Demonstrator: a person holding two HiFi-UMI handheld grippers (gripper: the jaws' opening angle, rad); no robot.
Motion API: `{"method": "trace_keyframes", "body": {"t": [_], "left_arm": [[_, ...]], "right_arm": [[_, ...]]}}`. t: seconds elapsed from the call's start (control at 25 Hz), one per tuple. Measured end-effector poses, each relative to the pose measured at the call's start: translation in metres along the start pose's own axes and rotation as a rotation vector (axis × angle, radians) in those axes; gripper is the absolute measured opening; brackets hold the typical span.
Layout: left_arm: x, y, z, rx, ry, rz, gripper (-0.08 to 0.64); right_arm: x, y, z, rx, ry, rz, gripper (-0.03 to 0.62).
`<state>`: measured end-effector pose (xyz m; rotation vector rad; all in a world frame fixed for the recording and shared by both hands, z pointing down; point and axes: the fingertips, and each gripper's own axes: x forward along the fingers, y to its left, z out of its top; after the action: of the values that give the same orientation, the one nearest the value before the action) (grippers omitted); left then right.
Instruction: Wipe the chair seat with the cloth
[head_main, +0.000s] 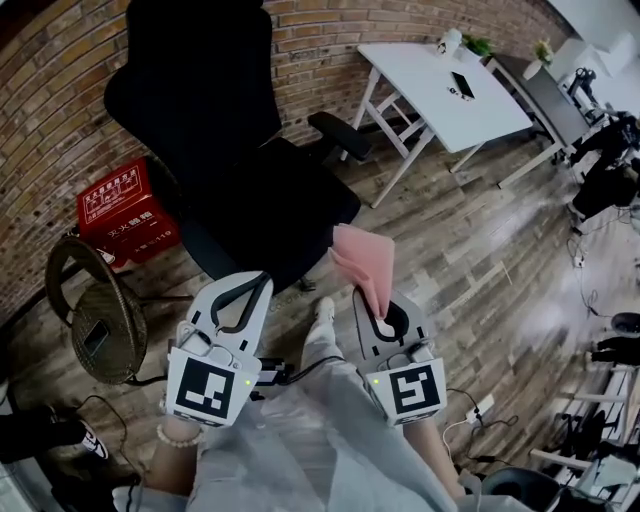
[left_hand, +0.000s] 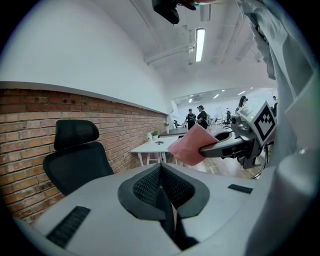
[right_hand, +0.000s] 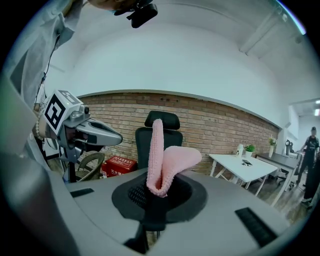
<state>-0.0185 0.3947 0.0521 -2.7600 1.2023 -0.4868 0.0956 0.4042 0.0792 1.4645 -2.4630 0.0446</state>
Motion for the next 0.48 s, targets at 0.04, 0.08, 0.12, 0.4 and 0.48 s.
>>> {"method": "trace_keyframes", "body": {"t": [0.04,0.08,0.12,0.4,0.48], "left_arm": [[0.013,0.004,0.004,0.008,-0.002,0.003,0.018],[0.025,0.008,0.007,0.015,-0.004,0.006,0.018],[0.038,0.012,0.011,0.018,-0.006,0.011,0.018],[0.129,0.049,0.025,-0.016,0.020,0.080,0.018],[0.154,0.059,0.028,-0.022,0.030,0.103,0.018]], "right_arm": [[0.008,-0.011,0.000,0.002,-0.001,0.010,0.054],[0.017,-0.022,0.000,0.000,0.000,0.022,0.054],[0.026,-0.034,0.001,-0.006,0.000,0.036,0.054],[0.095,-0.114,0.005,-0.038,0.014,0.129,0.054],[0.113,-0.136,0.004,-0.054,0.023,0.157,0.054]]}}
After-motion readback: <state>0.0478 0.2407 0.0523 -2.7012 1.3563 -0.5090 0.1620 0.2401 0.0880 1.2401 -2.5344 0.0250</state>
